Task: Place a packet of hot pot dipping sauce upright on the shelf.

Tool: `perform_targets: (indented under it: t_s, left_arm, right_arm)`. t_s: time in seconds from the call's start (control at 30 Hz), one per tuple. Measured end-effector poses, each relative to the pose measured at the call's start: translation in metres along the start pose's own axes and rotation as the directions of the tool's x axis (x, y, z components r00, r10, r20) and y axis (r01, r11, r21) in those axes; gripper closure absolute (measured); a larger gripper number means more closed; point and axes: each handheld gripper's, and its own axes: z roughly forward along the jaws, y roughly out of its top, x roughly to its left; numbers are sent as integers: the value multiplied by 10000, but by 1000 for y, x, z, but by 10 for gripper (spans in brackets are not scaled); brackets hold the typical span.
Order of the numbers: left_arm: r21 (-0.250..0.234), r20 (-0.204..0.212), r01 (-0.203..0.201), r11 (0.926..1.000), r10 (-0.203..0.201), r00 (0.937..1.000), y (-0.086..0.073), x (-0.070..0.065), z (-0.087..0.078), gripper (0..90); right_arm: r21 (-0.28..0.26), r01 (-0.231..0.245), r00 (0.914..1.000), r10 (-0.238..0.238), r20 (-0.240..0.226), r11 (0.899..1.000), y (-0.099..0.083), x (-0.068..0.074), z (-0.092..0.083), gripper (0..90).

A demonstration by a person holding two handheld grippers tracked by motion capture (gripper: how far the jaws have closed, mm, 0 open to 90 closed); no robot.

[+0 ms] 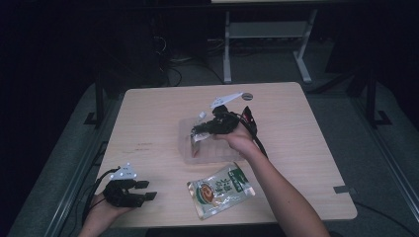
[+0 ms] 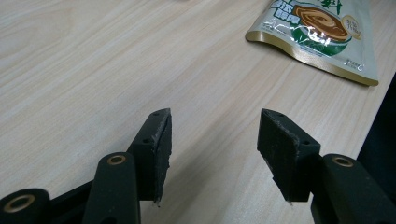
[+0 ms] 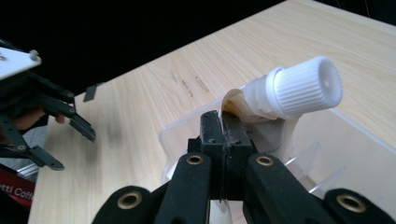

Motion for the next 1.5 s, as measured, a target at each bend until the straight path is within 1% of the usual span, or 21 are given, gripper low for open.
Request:
perform_targets:
  t_s: [0.1, 0.4, 0.43, 0.47, 0.5, 0.53, 0.57, 0.6, 0.63, 0.67, 0.7, 0.73, 0.77, 0.83, 0.87, 1.0, 1.1, 1.17, 1.2, 1.3, 1.5]
  left_arm:
    - [26, 7, -19, 10000, 19, 10000, 0, 0, 0, 446]
    - [-19, 32, 60, 10000, -60, 10000, 0, 0, 1, 446]
    - [-6, 40, 74, 10000, -74, 10000, 0, 0, 2, 446]
    - [67, 42, -4, 10000, 4, 10000, 0, 0, 1, 446]
    - [49, 48, 9, 10000, -9, 10000, 0, 0, 1, 447]
    - [8, 52, 56, 10000, -56, 10000, 0, -1, 2, 447]
    - [56, 55, 9, 10000, -10, 10000, 0, 0, 1, 446]
    - [56, 55, 9, 10000, -10, 10000, 0, 0, 1, 446]
    - [-14, 59, 85, 10000, -85, 9999, 0, -1, 2, 446]
    - [-1, 58, 79, 10000, -79, 10000, 0, 0, 2, 446]
    - [1, 60, 65, 10000, -65, 10000, 0, 0, 2, 447]
    - [-6, 61, 93, 10000, -93, 9999, 0, 0, 2, 446]
    - [-6, 60, 91, 10000, -91, 9999, 0, 0, 2, 446]
    - [-2, 67, 83, 10000, -83, 9999, 0, 0, 2, 446]
    - [31, 67, 49, 10000, -49, 10000, 0, 0, 2, 446]
    - [85, 82, 1, 10000, -2, 10000, 0, 1, 2, 446]
    - [84, 105, -4, 10000, 3, 9999, 0, 1, 2, 444]
    - [107, 100, -27, 9999, 26, 9999, 0, 1, 2, 443]
    - [-23, 120, 140, 9999, -140, 9998, -1, -1, 3, 443]
    - [72, 118, 40, 10000, -40, 9999, 0, 0, 3, 443]
    - [57, 90, -4, 10000, 3, 10000, 0, -1, 2, 443]
  right_arm:
    - [125, 59, 9998, -61, 183, 9999, -2, 0, 5, 892]
    - [66, -124, 9999, 123, 113, 9999, -2, -2, 6, 868]
    - [83, -154, 9998, 153, 134, 9998, -3, -2, 7, 809]
    - [83, -154, 9998, 153, 134, 9998, -3, -2, 7, 809]
    - [130, -162, 9998, 160, 124, 9998, -3, -1, 8, 685]
    - [130, -162, 9998, 160, 124, 9998, -3, -1, 8, 685]
    - [181, -41, 9995, 35, 315, 9998, -3, 1, 8, 585]
    - [181, -41, 9995, 35, 315, 9998, -3, 1, 8, 585]
    - [210, 38, 9991, -46, 410, 9998, -3, 3, 7, 498]
    - [210, 38, 9991, -46, 410, 9998, -3, 3, 7, 498]
    - [206, 11, 9990, -21, 453, 9998, -4, 4, 7, 457]
    - [149, -77, 9990, 70, 449, 9999, -5, 4, 7, 327]
    - [149, -77, 9990, 70, 449, 9999, -5, 4, 7, 327]
    - [34, -7, 9990, 5, 452, 10000, -6, 3, 6, 174]
    - [-46, 17, 9990, -15, 457, 10000, -6, 4, 6, 137]
    - [-121, 104, 9983, -97, 583, 9999, -10, 6, 2, 134]
    - [-136, -6, 9984, 14, 569, 9999, -12, 8, -3, 137]
    - [-82, 99, 9980, -93, 623, 9999, -14, 9, -7, 137]
    - [-89, -6, 9979, 12, 653, 10000, -17, 11, -11, 140]
    - [-55, 68, 9972, -63, 752, 10000, -20, 13, -15, 144]
    - [273, 190, 9954, -214, 933, 9994, -26, 19, -25, 159]
